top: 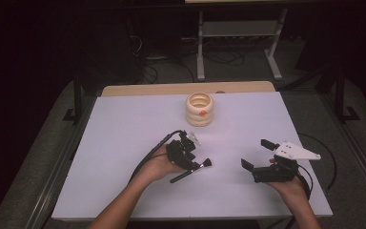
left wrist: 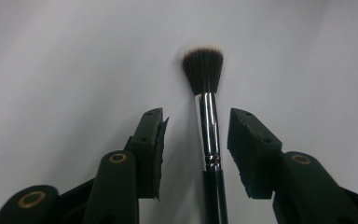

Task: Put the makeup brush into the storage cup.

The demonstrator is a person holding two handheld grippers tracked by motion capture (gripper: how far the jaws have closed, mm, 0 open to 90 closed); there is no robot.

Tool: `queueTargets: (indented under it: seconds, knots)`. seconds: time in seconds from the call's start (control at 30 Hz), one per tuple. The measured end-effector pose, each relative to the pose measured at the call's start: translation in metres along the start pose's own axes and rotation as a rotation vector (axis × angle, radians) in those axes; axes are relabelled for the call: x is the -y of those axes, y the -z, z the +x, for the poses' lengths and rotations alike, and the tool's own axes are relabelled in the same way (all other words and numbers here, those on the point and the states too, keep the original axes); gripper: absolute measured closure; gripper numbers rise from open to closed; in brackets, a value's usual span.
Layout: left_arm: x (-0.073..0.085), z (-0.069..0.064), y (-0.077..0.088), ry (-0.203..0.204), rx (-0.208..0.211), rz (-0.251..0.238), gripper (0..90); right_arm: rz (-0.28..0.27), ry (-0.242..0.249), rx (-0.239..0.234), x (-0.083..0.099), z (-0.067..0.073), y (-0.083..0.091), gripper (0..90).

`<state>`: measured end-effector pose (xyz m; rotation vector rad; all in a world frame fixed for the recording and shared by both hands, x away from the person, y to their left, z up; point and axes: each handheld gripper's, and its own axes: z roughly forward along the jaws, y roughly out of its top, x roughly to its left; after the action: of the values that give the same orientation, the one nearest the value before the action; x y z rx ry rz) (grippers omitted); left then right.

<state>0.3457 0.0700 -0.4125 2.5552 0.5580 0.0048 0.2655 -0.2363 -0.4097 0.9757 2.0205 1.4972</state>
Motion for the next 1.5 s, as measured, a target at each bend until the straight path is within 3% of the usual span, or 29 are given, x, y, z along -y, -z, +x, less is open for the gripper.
queueTargets:
  seconds: [0.5, 1.2, 1.5]
  knots:
    - [-0.001, -0.007, -0.008, -0.027, -0.005, 0.095, 67.4, 0.002, -0.001, -0.001, 0.0, 0.0, 0.0, 0.0]
    - [0.0, -0.006, -0.011, -0.023, -0.012, 0.128, 74.5, -0.001, -0.007, 0.0, 0.0, -0.001, 0.001, 0.0]
    - [-0.009, -0.005, -0.013, -0.017, 0.0, 0.185, 73.5, -0.006, -0.012, 0.002, 0.0, -0.001, 0.001, 0.0]
